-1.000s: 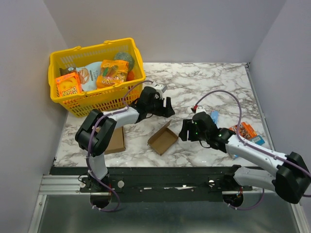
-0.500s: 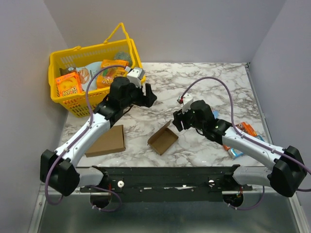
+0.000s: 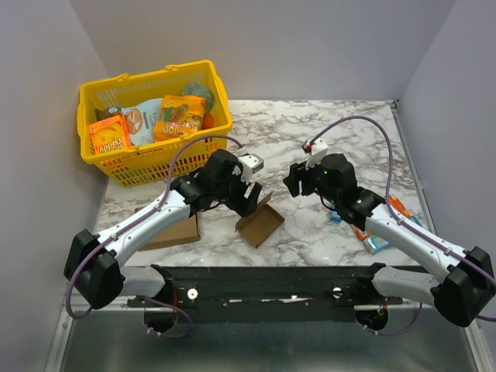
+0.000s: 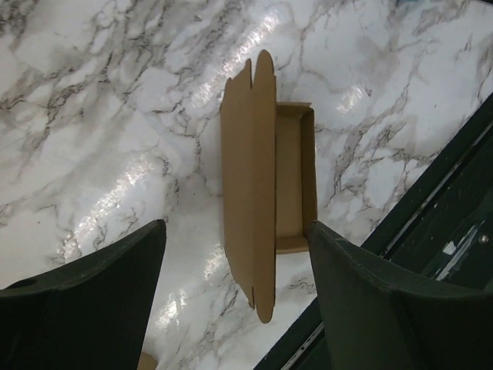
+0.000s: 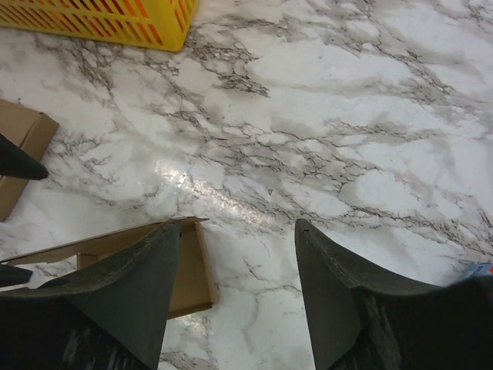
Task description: Fold the paper box
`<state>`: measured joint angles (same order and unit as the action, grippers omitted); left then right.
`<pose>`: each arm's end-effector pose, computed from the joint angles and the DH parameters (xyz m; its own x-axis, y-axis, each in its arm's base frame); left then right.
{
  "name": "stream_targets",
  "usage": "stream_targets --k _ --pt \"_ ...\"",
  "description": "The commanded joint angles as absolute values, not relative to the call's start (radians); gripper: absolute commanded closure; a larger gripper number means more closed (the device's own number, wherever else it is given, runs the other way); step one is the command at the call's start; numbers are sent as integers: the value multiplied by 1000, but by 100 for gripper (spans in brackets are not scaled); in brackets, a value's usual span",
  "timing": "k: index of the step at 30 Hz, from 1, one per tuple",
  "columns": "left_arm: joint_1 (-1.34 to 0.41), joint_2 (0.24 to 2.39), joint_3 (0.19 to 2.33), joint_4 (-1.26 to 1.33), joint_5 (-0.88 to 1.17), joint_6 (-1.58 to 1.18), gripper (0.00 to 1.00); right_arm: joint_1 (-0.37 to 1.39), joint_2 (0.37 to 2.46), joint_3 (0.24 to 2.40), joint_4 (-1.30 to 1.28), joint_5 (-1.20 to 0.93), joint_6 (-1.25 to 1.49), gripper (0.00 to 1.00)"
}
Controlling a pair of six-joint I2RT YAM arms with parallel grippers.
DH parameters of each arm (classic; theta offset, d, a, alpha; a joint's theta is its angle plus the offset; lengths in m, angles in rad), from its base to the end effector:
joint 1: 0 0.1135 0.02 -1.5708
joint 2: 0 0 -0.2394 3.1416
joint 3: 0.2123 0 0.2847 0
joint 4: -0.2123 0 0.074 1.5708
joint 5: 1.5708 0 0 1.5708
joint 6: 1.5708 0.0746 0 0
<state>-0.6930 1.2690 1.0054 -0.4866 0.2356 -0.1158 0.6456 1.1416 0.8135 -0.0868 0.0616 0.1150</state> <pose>0.2507 -0.2308 0.2276 -0.6080 0.3588 -0.7083 0.6869 0.6850 -0.2426 0.2736 0.2003 0.2384 -0.3836 -0.1456 -0.9120 -0.5149 0.8535 0.0804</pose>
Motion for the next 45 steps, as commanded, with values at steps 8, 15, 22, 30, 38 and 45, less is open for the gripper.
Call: stream_targets --k 8,15,22,30,38,45 --pt "-801 1420 1084 -549 152 31 50 637 1054 756 -61 84 144 31" --pt "-811 1456 1078 -456 222 156 83 629 1063 698 -22 78 127 30" --pt "-813 1496 1121 -452 229 319 82 575 1022 542 116 -83 140 30" --pt "-811 1488 1163 -387 88 284 20 572 988 431 221 -179 152 30" --pt "-810 1301 1071 -186 -63 137 1 572 1098 463 293 -256 83 31" --pt "-808 1063 864 -188 -101 -122 1 572 1150 465 379 -244 37 31"
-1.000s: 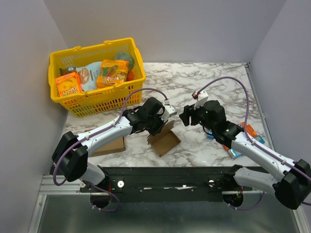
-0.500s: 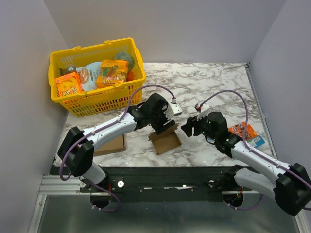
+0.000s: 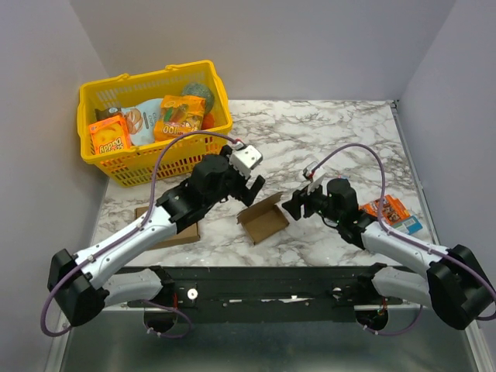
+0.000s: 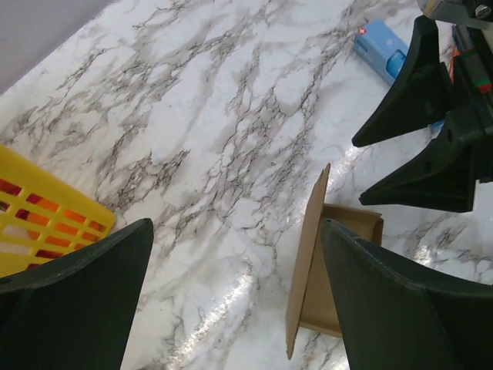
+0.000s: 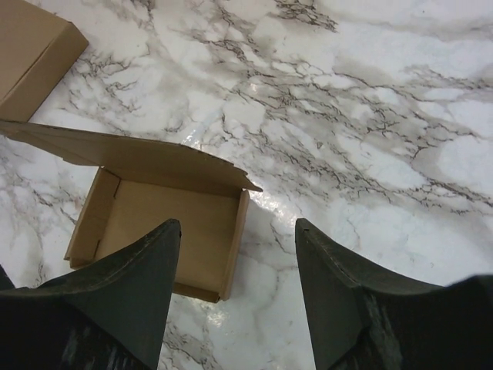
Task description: Fold the paper box
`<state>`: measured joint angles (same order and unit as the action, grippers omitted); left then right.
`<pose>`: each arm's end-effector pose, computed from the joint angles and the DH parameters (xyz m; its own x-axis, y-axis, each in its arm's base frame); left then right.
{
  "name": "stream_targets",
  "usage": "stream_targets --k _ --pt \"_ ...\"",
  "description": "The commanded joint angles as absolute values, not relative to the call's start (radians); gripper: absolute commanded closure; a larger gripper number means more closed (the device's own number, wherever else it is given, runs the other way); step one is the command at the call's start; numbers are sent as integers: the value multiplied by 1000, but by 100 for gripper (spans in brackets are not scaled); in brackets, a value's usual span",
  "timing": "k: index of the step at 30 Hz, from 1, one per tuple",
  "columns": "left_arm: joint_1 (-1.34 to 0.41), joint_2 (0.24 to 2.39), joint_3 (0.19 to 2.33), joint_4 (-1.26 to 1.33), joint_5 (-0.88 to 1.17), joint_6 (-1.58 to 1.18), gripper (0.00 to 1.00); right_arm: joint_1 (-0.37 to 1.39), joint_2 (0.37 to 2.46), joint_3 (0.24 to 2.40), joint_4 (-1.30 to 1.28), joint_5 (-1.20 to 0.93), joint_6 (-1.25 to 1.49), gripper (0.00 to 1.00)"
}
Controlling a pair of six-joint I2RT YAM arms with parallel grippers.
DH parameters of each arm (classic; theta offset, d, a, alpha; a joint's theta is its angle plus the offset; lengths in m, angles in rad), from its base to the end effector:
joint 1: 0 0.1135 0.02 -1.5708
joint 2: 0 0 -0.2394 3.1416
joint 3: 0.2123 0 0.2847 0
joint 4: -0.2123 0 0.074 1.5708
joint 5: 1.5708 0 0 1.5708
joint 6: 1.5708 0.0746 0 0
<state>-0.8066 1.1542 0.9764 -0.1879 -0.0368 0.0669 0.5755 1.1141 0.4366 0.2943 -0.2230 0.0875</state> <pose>0.2417 -0.2482 0.2891 -0.2002 0.3055 -0.9309 0.7127 0.6974 0.0756 0.2469 0.1798 0.1458 -0.3739 -0.1410 -0.9167 -0.6727 0.7216 0.1634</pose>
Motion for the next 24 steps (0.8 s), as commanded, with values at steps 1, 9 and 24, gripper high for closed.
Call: stream_targets --k 1,9,24 --pt "-808 1039 833 -192 -95 -180 1 572 1164 469 386 -251 29 31" --pt "-813 838 562 -215 -158 -408 1 572 1238 512 423 -321 28 31" --pt "-819 989 548 -155 -138 -373 31 572 1183 511 362 -291 31 31"
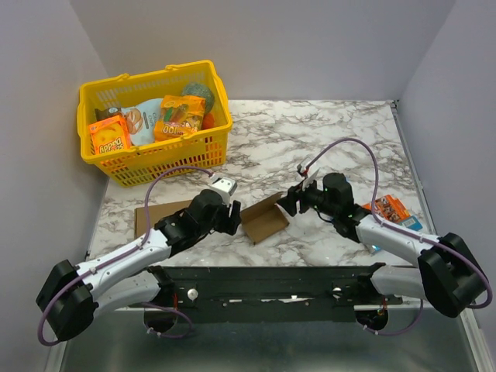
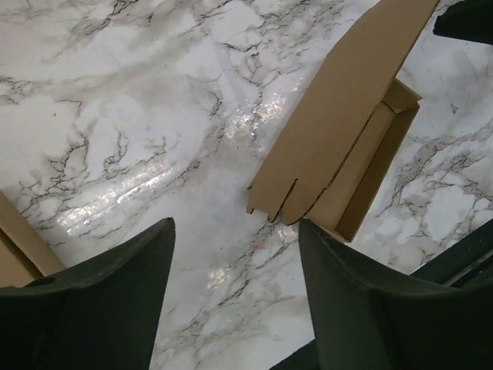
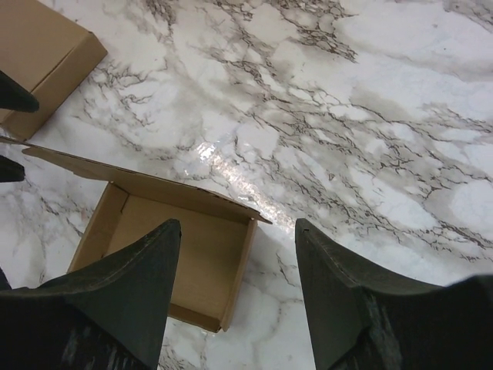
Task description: Fold the paper box
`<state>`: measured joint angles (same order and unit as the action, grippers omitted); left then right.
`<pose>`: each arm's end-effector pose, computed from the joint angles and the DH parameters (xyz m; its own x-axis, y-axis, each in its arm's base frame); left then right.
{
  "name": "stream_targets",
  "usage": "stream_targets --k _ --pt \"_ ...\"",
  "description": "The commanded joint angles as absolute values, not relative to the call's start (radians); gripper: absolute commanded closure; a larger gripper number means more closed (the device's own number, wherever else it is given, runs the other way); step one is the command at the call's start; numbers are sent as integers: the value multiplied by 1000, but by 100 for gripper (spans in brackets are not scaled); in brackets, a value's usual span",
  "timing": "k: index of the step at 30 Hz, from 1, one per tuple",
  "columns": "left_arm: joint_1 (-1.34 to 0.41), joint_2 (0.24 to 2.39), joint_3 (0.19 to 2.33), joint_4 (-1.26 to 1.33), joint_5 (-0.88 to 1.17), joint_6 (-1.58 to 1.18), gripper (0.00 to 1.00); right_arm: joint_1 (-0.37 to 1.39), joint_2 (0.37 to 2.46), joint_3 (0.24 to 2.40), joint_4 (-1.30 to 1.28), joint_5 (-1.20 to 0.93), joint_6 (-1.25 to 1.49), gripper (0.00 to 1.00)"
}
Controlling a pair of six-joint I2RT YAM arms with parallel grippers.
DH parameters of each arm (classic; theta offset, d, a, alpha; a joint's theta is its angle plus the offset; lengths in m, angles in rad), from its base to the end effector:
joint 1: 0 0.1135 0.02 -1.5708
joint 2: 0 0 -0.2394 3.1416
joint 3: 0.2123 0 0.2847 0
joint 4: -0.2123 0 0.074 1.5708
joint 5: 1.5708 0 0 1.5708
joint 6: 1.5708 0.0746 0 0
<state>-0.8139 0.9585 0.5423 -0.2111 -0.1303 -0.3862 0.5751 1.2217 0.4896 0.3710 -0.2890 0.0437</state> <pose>0.2000 -0.1976 0.1649 -0.6177 0.1100 -0.7787 0.4490 0.8623 -0.2343 0.2581 0.1926 0.1456 -0.3287 -0.1632 -0.9302 -0.7314 0.6671 0.1415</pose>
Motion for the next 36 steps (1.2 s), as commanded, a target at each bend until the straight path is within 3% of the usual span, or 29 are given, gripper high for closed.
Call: stream_targets --k 1,9,15,20,28,36 --pt "-818 1002 548 -147 -135 -368 33 572 1168 511 357 -291 29 31" --pt "-819 1042 500 -14 -75 -330 45 572 1111 500 315 -278 41 31" --pt "-819 1049 471 40 -49 -316 65 572 1089 485 314 -253 43 31" --pt "-819 1028 414 153 -32 -259 98 569 1117 437 417 -340 64 31" --pt "-819 956 376 187 -2 -169 100 563 1080 357 468 -339 95 30" --pt "-818 940 374 219 199 -186 100 548 1049 397 399 -347 41 30"
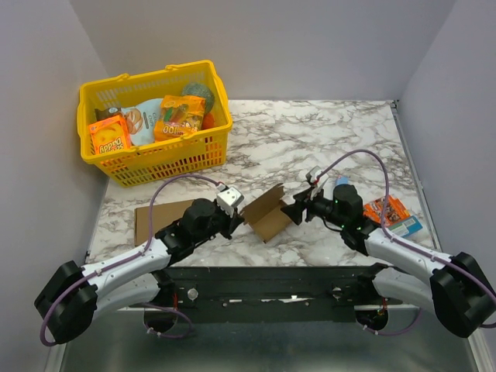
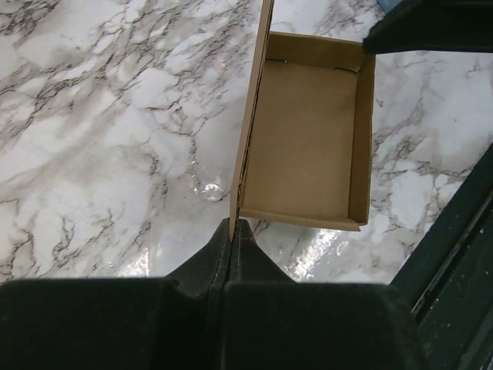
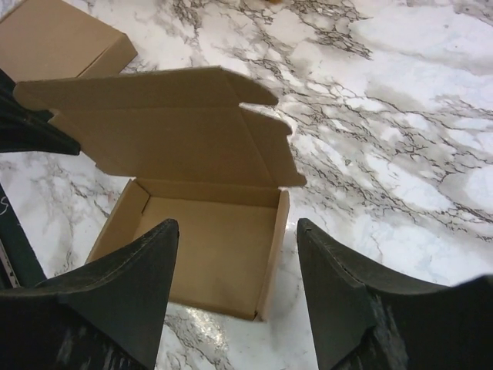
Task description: Fold the paper box
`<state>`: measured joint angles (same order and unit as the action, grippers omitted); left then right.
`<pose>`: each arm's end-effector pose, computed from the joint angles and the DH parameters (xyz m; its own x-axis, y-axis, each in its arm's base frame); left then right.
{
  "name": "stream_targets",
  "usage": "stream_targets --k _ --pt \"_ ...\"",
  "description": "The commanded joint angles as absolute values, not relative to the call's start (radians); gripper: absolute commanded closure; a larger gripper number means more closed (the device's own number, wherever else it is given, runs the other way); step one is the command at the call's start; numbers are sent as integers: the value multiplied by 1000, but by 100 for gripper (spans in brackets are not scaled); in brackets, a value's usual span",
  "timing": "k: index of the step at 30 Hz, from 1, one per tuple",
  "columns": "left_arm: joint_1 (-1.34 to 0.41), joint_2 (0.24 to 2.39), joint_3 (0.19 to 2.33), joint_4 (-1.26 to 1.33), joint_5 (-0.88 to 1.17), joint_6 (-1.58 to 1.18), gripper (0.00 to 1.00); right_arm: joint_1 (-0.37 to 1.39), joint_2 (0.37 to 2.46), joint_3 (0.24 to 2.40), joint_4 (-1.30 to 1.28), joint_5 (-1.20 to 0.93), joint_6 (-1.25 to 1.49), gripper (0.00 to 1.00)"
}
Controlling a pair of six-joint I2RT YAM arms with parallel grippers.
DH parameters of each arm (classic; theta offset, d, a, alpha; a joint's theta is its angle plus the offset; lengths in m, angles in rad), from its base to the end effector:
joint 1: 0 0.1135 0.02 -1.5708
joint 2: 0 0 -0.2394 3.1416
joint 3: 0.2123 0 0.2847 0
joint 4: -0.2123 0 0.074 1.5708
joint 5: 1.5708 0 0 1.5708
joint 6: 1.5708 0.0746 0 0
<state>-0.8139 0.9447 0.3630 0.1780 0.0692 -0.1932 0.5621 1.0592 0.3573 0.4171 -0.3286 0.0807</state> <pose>0.1897 -0.2083 0.1464 -0.4123 0.1576 -0.8973 0.7028 0.6817 -0.2032 0.2349 0.1764 0.1477 -0.2988 -0.0980 -0.9493 -0.7448 0.6458 0.1677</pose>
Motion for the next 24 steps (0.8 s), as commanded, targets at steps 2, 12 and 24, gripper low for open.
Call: stream_targets --k 2,12,24 --pt "-818 950 374 225 215 -204 100 529 1042 402 391 -359 35 32" --pt "-818 917 362 232 233 -216 100 465 1009 414 371 -523 11 35" --pt "-818 913 360 227 218 -227 100 465 1046 448 344 -607 -17 57"
